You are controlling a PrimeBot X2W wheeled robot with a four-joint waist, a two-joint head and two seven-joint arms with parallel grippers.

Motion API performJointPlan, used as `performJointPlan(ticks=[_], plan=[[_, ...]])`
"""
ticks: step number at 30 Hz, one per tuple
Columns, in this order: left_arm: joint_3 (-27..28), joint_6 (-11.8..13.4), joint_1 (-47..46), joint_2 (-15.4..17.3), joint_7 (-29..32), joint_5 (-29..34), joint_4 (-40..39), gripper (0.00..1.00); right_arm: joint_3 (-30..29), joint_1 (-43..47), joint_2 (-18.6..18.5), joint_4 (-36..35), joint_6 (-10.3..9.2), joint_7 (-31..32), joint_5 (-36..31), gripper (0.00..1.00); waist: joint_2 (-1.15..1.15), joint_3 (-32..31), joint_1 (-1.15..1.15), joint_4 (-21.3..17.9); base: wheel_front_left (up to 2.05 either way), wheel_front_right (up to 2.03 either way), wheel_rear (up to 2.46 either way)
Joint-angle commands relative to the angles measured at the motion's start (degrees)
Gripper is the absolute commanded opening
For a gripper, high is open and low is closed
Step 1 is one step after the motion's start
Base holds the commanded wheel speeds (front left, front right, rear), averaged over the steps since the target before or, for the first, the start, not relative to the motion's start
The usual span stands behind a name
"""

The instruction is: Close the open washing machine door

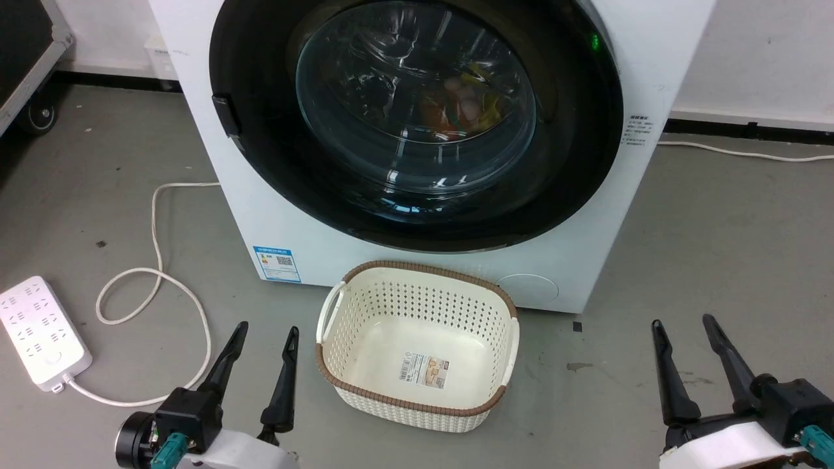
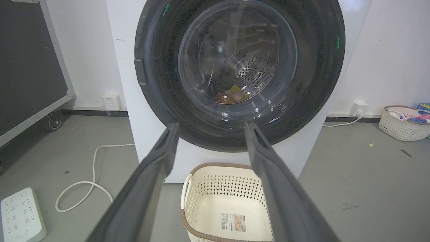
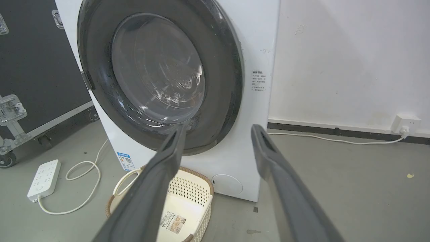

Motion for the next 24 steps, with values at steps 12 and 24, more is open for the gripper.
performJointPlan(ticks=[12, 24], plan=[[-0.31, 0.04, 0.15, 0.15, 0.05, -0.01, -0.22, 0.00, 0.23, 0.04, 0.03, 0.60, 0.01, -0.42, 0.88, 0.00, 0.00, -0.14, 0.00, -0.10, 0.00, 0.00, 0.00], [0.10, 0.62, 0.22, -0.25, 1.22, 0.80, -0.77, 0.00, 0.49, -0.04, 0.05, 0.29, 0.01, 0.61, 0.32, 0.00, 0.00, -0.21, 0.00, -0.11, 0.00, 0.00, 0.00]])
